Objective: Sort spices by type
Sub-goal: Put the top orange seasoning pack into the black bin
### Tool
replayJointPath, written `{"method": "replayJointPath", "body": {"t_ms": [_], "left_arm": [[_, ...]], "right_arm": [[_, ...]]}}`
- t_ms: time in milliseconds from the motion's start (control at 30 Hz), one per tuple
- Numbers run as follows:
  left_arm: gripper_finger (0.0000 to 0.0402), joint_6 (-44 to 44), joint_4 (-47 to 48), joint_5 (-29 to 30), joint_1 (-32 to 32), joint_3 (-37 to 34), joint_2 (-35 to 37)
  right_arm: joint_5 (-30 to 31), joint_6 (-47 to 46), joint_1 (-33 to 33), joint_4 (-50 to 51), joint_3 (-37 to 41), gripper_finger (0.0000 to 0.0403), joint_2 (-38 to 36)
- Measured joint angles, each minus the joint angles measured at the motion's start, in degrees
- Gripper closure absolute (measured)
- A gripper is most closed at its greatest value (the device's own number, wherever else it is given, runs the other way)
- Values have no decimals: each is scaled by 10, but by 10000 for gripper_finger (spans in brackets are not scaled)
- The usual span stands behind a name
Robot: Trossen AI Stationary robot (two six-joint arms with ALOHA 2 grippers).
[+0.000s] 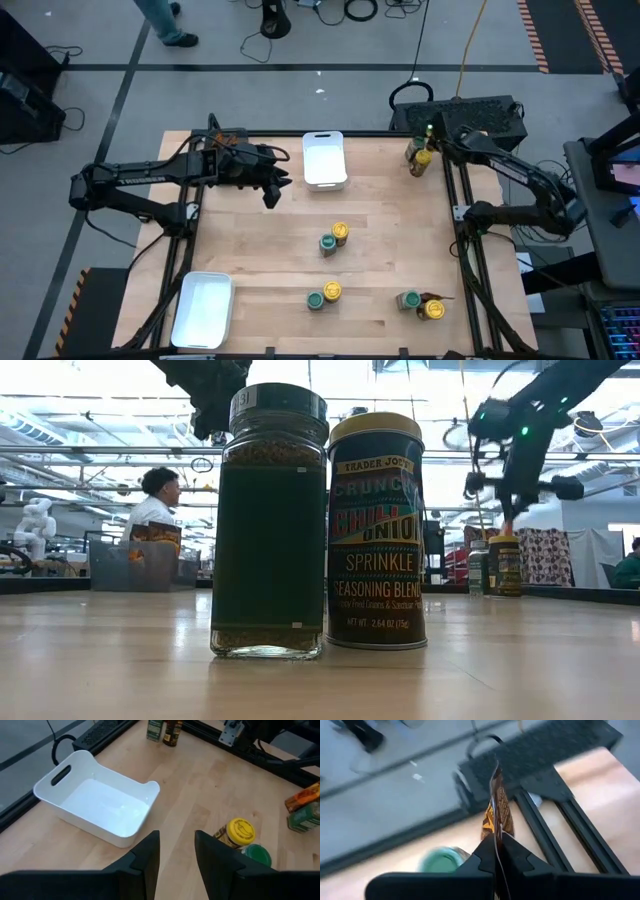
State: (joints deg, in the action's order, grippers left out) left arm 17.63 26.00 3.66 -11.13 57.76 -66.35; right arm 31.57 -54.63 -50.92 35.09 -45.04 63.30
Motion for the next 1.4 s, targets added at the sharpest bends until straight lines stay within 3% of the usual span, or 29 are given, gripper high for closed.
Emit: {"method": "replayJointPath", "body": {"t_ms": [200, 367, 600, 900, 1300, 1400], "left_arm": [[273, 0, -2, -2, -9, 0, 0], [273, -2, -13, -5, -10, 0, 0], [273, -3, -22, -6, -17, 0, 0], [273, -1, -28, -6, -20, 0, 0], [273, -21, 98, -13, -20, 0, 64], [273, -22, 112, 8, -20, 0, 87]], "right_arm": [[-35, 49, 0, -54, 0, 403, -86], [-113, 109, 6, -125, 0, 403, -137], [-208, 160, 57, -202, -36, 403, -144], [-230, 233, 181, -201, -164, 403, -27], [-276, 347, 353, -203, -330, 403, 228], [-276, 380, 380, -201, -373, 403, 293]]}}
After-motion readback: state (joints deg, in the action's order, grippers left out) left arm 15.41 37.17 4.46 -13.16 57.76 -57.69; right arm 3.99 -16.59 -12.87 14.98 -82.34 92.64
